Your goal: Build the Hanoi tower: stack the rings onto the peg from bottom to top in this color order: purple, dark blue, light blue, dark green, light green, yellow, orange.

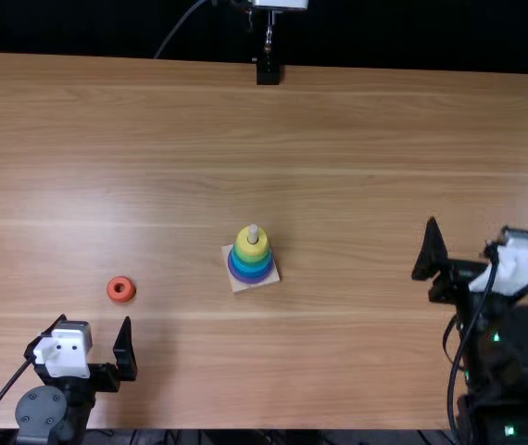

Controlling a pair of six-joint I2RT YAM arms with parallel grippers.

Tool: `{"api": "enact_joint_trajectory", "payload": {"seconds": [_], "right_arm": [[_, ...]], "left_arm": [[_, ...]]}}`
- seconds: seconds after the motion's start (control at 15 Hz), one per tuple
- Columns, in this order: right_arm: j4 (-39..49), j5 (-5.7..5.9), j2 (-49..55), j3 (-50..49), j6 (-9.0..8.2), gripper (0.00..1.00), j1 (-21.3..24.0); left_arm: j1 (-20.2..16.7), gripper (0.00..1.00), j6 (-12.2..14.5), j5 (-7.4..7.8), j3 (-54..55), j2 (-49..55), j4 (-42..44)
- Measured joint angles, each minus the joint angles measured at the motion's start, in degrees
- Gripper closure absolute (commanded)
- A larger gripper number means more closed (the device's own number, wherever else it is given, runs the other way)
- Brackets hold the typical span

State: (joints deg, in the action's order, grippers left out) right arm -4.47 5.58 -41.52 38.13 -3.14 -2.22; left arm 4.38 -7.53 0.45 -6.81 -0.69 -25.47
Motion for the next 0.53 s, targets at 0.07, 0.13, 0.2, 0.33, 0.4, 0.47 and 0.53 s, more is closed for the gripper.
{"api": "enact_joint_trajectory", "payload": {"seconds": [0.07,0.13,0.2,0.33,0.4,0.47,0.53], "right_arm": [[0.09,-0.31,5.51,-5.09,0.46,0.0,0.92],[0.07,-0.9,10.88,-9.9,1.16,0.0,2.34],[0.04,-2.58,15.78,-13.7,2.64,0.0,3.21],[-0.07,-6.84,22.16,-19.34,6.82,0.0,3.39],[-0.48,-8.04,25.07,-22.08,8.26,0.0,3.39],[-0.57,-8.94,27.8,-24.55,9.29,0.0,3.39],[-0.66,-9.31,29.62,-26.25,9.7,0.0,3.41]], "left_arm": [[0.0,0.0,0.0,-0.02,0.0,0.0,-0.04],[0.0,0.0,0.0,0.0,0.0,0.02,-0.02],[0.0,0.0,0.02,-0.02,0.0,0.02,-0.04],[0.0,0.0,0.02,0.0,0.0,0.02,0.0],[0.0,0.0,0.0,-0.02,0.0,0.0,0.0],[0.0,0.0,-0.02,-0.02,0.0,0.0,0.0],[0.0,0.0,0.0,-0.02,0.0,0.02,0.0]]}}
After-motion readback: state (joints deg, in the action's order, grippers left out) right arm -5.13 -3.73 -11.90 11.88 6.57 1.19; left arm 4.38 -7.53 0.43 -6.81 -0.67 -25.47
